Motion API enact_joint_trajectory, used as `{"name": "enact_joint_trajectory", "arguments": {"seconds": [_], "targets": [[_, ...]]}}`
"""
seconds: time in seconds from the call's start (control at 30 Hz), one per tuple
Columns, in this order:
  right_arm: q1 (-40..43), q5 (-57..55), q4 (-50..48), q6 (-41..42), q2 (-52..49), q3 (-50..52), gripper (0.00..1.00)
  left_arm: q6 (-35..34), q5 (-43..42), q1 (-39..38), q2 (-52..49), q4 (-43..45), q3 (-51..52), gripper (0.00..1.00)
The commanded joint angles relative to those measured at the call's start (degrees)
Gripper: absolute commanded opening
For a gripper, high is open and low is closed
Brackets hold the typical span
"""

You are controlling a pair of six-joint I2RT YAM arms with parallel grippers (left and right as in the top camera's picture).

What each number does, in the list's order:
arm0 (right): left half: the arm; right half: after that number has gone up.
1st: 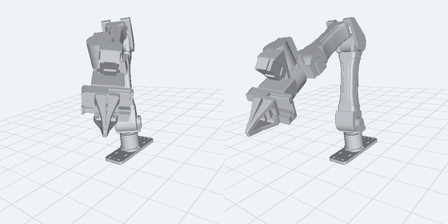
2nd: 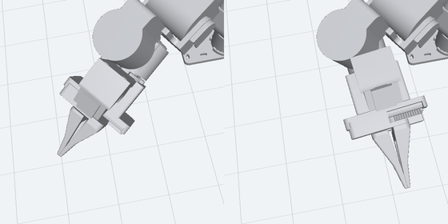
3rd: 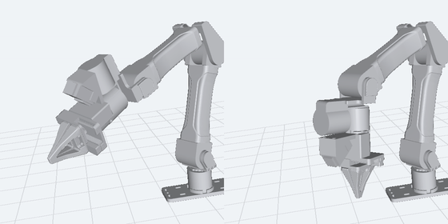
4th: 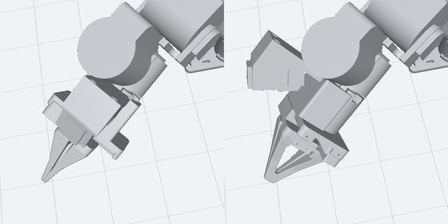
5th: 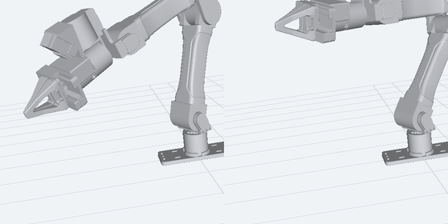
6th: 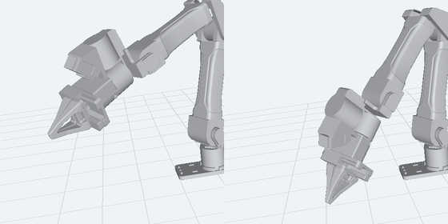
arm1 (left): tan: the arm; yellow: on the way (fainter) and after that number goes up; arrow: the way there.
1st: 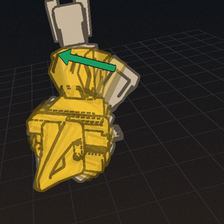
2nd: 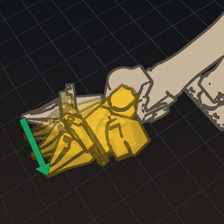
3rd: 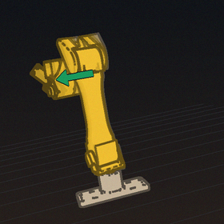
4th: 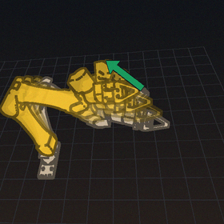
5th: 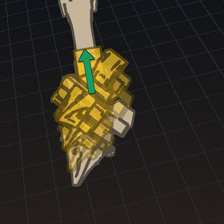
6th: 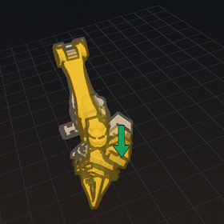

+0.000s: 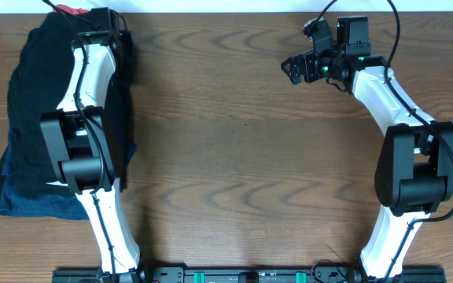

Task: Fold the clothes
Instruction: 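Reach the left gripper to the top of the clothes stack, then grasp the black shorts on top of the stack with the left gripper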

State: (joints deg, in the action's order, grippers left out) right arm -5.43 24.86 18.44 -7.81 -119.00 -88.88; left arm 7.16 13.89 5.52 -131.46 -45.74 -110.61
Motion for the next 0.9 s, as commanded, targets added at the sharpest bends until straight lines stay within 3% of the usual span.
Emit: {"name": "enact_joint_trajectory", "arguments": {"seconds": [0.0, 0.13, 0.4, 0.63, 0.87], "targets": [[0.37, 1.66, -0.92, -0.39, 0.37, -0.35, 0.99, -1.79, 4.31, 0.2, 1.86, 0.02, -0.96, 0.33], [0.5, 1.79, -1.92, -0.37, 0.37, -0.35, 0.98, -2.6, 5.29, 0.17, 4.37, -0.22, -0.96, 0.06], [0.72, 3.17, -1.9, 1.97, 0.63, -0.37, 0.91, -2.78, 5.25, -1.42, 12.31, -0.68, -0.96, 0.06], [5.31, 15.3, -1.4, 8.74, 5.99, -0.37, 0.87, -2.75, 4.81, -7.28, 21.09, -2.71, -0.96, 0.06], [10.88, 15.65, 6.97, 4.74, 15.15, -0.37, 0.92, -2.73, 4.81, -16.79, 26.34, -2.36, -0.96, 0.06]]}}
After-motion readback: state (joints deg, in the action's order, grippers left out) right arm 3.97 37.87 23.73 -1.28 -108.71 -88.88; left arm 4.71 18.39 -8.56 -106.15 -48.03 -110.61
